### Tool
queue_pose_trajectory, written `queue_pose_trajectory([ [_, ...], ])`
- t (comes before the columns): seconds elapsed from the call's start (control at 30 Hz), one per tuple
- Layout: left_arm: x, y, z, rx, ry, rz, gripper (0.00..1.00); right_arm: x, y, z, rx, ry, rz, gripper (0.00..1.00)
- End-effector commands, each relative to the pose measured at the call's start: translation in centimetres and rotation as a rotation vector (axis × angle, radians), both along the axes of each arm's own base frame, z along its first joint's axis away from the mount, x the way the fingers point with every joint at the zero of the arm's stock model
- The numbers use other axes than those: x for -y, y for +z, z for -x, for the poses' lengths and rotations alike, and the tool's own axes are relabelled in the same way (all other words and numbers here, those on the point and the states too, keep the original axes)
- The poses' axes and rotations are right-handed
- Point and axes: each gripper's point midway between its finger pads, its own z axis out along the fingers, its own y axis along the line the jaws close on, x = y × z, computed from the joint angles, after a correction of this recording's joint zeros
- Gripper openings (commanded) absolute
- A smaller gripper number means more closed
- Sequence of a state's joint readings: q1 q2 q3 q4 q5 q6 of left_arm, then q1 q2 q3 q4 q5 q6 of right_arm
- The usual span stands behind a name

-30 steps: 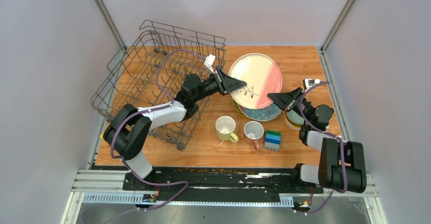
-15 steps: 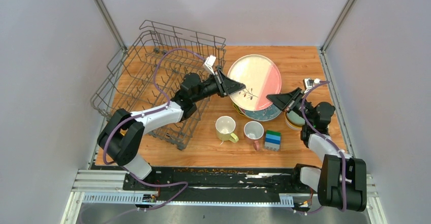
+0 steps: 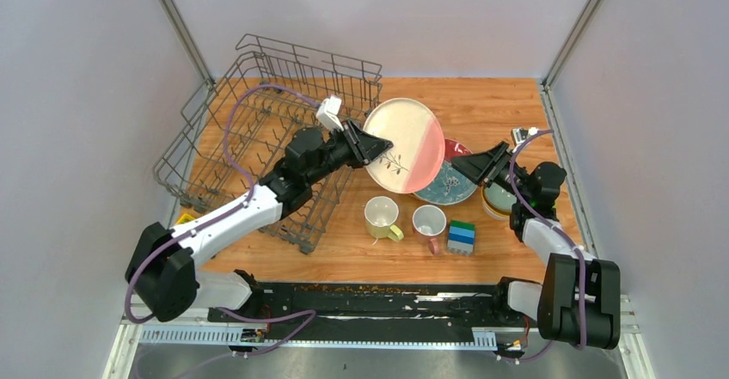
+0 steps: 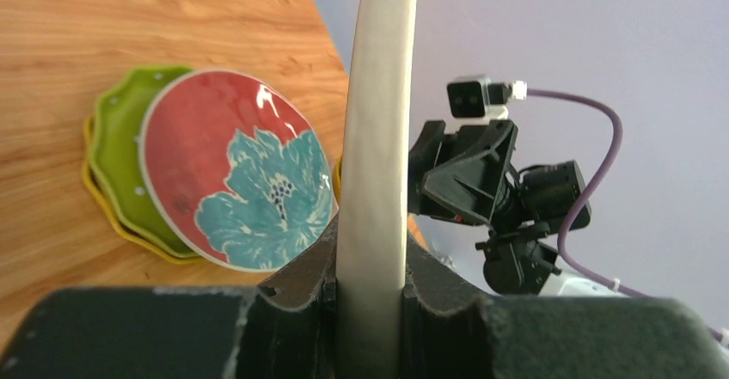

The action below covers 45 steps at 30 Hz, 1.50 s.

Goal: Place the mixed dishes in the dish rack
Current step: Pick up the plate at the center of the board, then insert the plate into the dish rack.

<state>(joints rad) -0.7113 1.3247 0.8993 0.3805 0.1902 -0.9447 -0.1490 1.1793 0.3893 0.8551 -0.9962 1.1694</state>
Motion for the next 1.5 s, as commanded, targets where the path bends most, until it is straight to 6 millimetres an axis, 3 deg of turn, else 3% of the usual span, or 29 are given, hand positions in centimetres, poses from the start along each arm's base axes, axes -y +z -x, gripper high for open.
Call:
queue_pose_trajectory([
  [0.0, -3.6, 8.2, -0.8, 0.148, 0.181, 0.116, 0.0, 0.3, 1.0, -0.8, 0.051, -0.018, 0.039, 0.5],
  [0.23, -6.9, 10.9, -0.5, 0.157, 0.34, 0.078, 0.0, 0.5, 0.8, -1.1, 0.031, -0.034, 0.049, 0.52],
  [0.27, -7.8, 10.2, -0.9, 0.13, 0.393, 0.048, 0.0, 0.5, 0.8, -1.2, 0.03, -0.037, 0.051, 0.52],
  [0.5, -13.9, 11.9, -0.5, 0.115, 0.643, 0.004, 0.0, 0.7, 0.9, -1.4, 0.025, -0.056, 0.057, 0.52],
  [0.7, -17.9, 13.0, 0.4, 0.121, 0.78, -0.024, 0.0, 0.8, 0.9, -1.5, 0.02, -0.066, 0.056, 0.52],
  [0.97, -25.2, 11.5, 1.7, 0.061, 1.077, -0.161, 0.0, 0.9, 0.6, -1.7, 0.01, -0.071, 0.055, 0.52],
  [1.3, -31.8, 10.7, 3.8, 0.046, 1.387, -0.351, 0.0, 1.0, 0.4, -2.1, -0.004, -0.079, 0.052, 0.52],
  [1.47, -33.9, 10.5, 4.8, 0.04, 1.508, -0.405, 0.0, 1.0, 0.2, -2.2, -0.014, -0.081, 0.048, 0.52],
])
